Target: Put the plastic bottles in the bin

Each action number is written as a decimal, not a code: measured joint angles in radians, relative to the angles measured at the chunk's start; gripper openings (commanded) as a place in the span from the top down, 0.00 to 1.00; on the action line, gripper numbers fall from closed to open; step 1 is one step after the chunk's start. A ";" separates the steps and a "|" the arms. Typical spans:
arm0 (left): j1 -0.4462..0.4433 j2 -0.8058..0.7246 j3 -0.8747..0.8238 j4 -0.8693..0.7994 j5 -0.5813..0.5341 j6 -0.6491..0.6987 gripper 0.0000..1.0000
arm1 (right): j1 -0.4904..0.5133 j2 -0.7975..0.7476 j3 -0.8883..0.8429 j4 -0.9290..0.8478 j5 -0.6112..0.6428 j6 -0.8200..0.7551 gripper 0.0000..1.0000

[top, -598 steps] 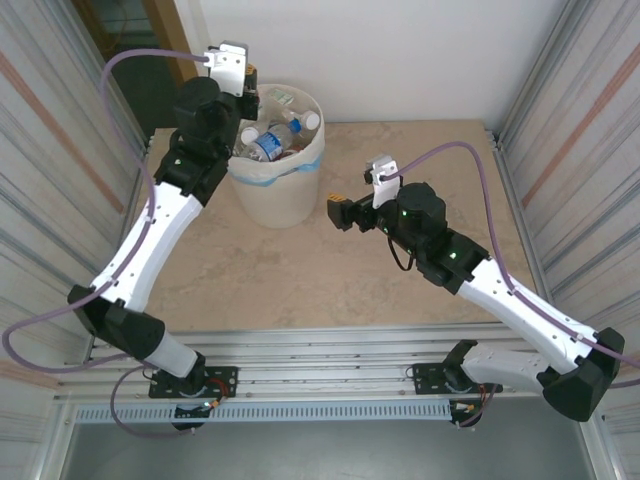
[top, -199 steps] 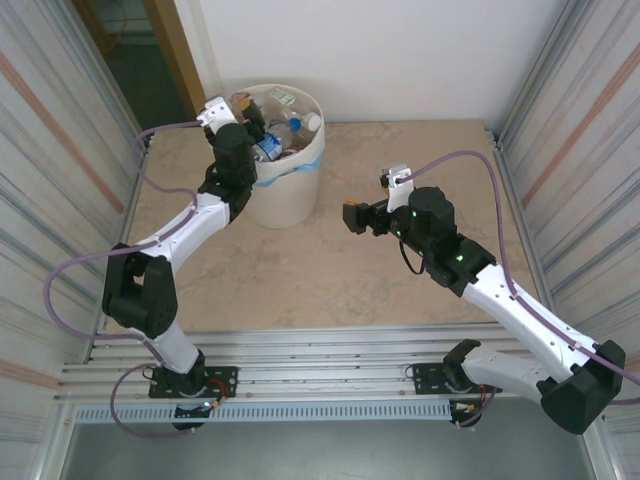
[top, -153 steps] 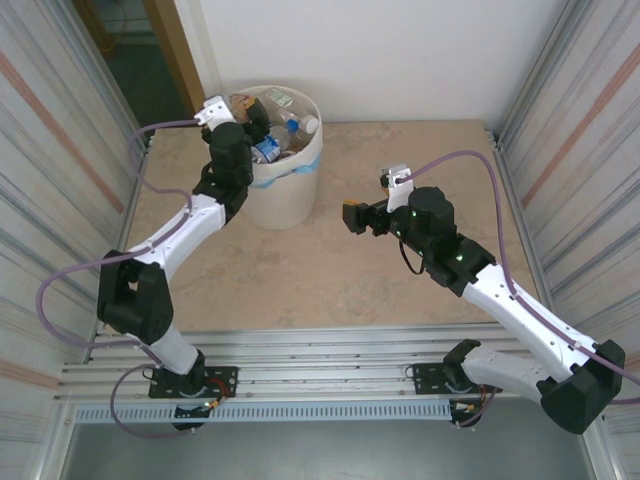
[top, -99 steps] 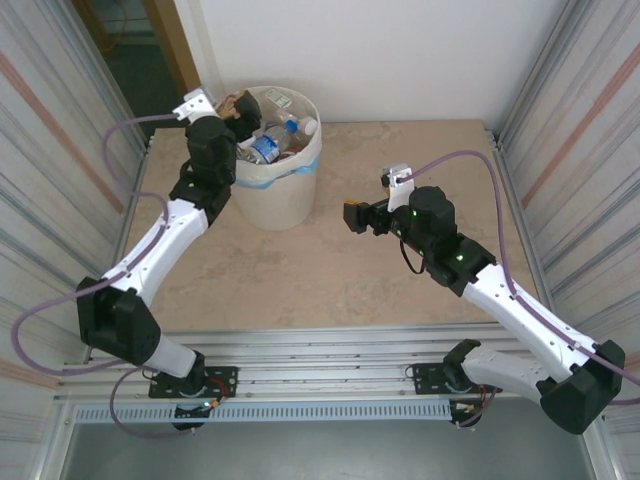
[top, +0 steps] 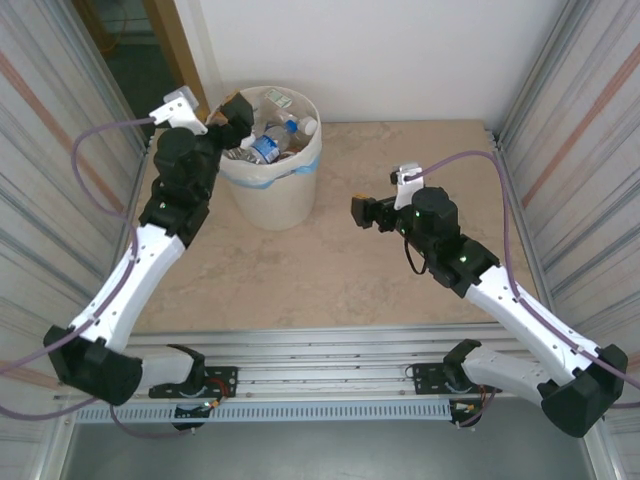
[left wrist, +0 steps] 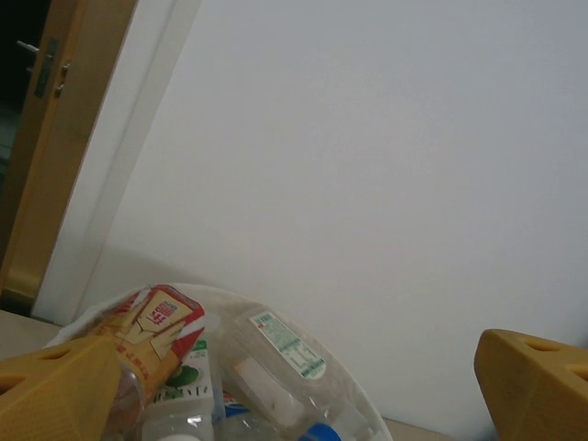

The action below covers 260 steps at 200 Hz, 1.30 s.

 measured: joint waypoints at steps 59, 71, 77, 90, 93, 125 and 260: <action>-0.158 -0.294 -0.338 -0.034 -0.027 0.110 0.01 | -0.075 -0.098 0.000 -0.134 0.267 0.080 0.02; -0.166 -0.356 -0.415 -0.046 -0.040 0.129 0.01 | -0.088 -0.114 0.000 -0.164 0.297 0.080 0.02; -0.167 -0.389 -0.457 -0.051 -0.051 0.140 0.01 | -0.094 -0.121 0.000 -0.180 0.314 0.080 0.02; -0.168 -0.450 -0.531 -0.071 -0.074 0.168 0.01 | -0.101 -0.137 -0.010 -0.194 0.354 0.080 0.02; -0.167 -0.462 -0.545 -0.078 -0.080 0.173 0.01 | -0.103 -0.142 -0.016 -0.195 0.365 0.079 0.02; -0.167 -0.570 -0.692 -0.095 -0.167 0.286 0.01 | -0.154 -0.200 -0.157 -0.171 0.457 0.054 0.02; 0.206 -0.593 -1.045 0.087 -0.056 0.407 0.01 | -0.414 -0.142 -0.359 -0.038 0.298 0.049 0.02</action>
